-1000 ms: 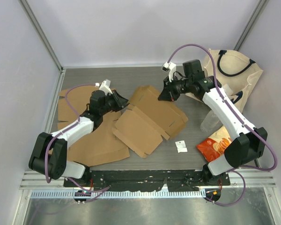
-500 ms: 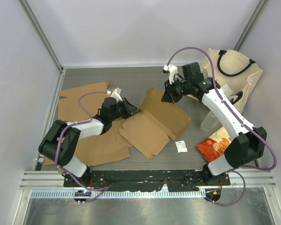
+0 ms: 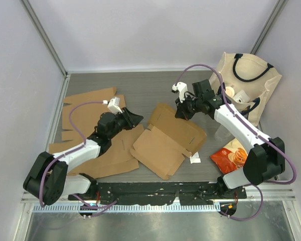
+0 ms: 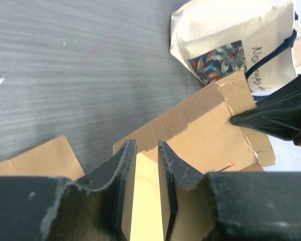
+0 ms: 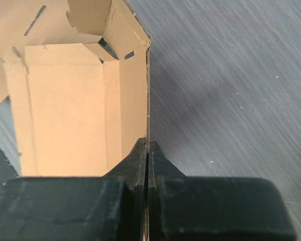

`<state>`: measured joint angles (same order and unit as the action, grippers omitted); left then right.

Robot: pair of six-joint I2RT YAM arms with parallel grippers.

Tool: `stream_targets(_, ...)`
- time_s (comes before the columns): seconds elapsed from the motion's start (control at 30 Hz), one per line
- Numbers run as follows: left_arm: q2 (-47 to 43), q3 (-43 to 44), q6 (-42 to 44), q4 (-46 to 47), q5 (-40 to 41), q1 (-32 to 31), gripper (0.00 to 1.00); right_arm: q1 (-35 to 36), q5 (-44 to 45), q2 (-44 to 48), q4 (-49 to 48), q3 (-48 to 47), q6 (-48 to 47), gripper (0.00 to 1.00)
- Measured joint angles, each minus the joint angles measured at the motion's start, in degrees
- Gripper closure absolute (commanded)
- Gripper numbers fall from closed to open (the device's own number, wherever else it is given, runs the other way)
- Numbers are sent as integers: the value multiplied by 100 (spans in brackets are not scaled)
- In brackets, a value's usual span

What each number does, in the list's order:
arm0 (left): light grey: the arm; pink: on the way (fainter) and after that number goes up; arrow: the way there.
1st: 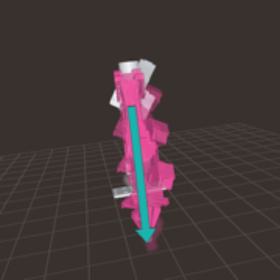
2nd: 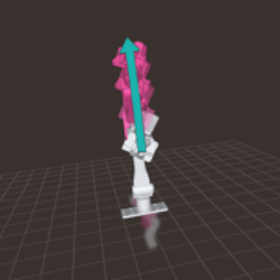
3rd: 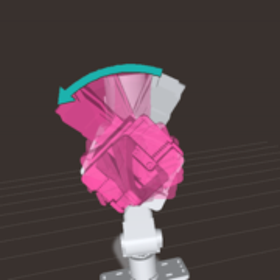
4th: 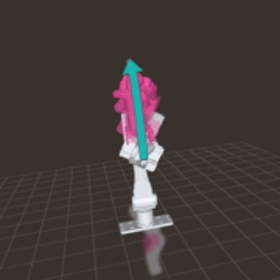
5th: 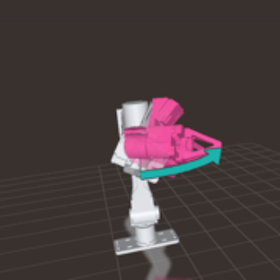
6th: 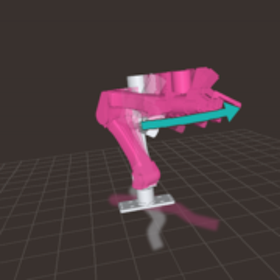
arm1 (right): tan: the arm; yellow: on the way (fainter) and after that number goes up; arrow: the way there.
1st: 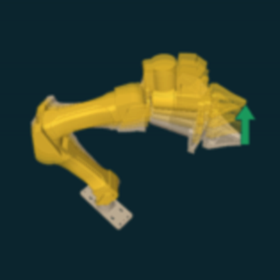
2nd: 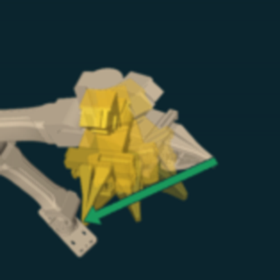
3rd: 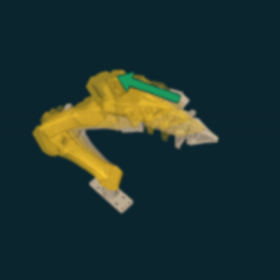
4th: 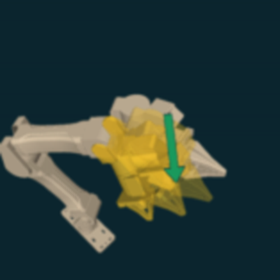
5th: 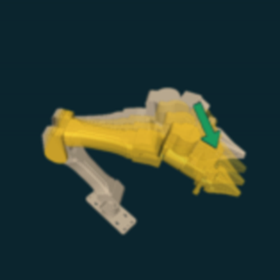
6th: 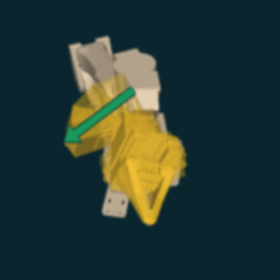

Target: Fold the paper box

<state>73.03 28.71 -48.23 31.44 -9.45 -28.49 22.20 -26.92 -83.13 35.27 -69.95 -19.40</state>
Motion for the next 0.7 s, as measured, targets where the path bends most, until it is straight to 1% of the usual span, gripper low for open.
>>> stream_targets(0.03,-76,11,59,0,72,0,61,9,15,11,-44,26,-52,99)
stream_targets(0.13,-87,98,197,-35,164,11,50,20,142,120,-216,199,-304,99)
stream_targets(0.2,149,304,304,-39,-20,17,45,37,225,236,-297,332,-450,99)
stream_targets(0.27,503,662,417,-11,-297,-4,45,55,313,337,-337,417,-595,99)
stream_targets(0.33,636,844,492,70,-444,-55,44,96,415,367,-385,428,-706,99)
stream_targets(0.5,577,999,570,269,-557,-160,44,326,752,363,-557,490,-1023,99)
stream_targets(0.57,518,1054,726,267,-562,-232,42,409,813,339,-573,496,-1130,99)
stream_targets(0.67,393,1128,1329,302,-575,-380,41,448,802,260,-573,474,-1266,99)
stream_targets(0.7,363,1158,1602,313,-610,-450,38,448,793,219,-564,455,-1314,99)
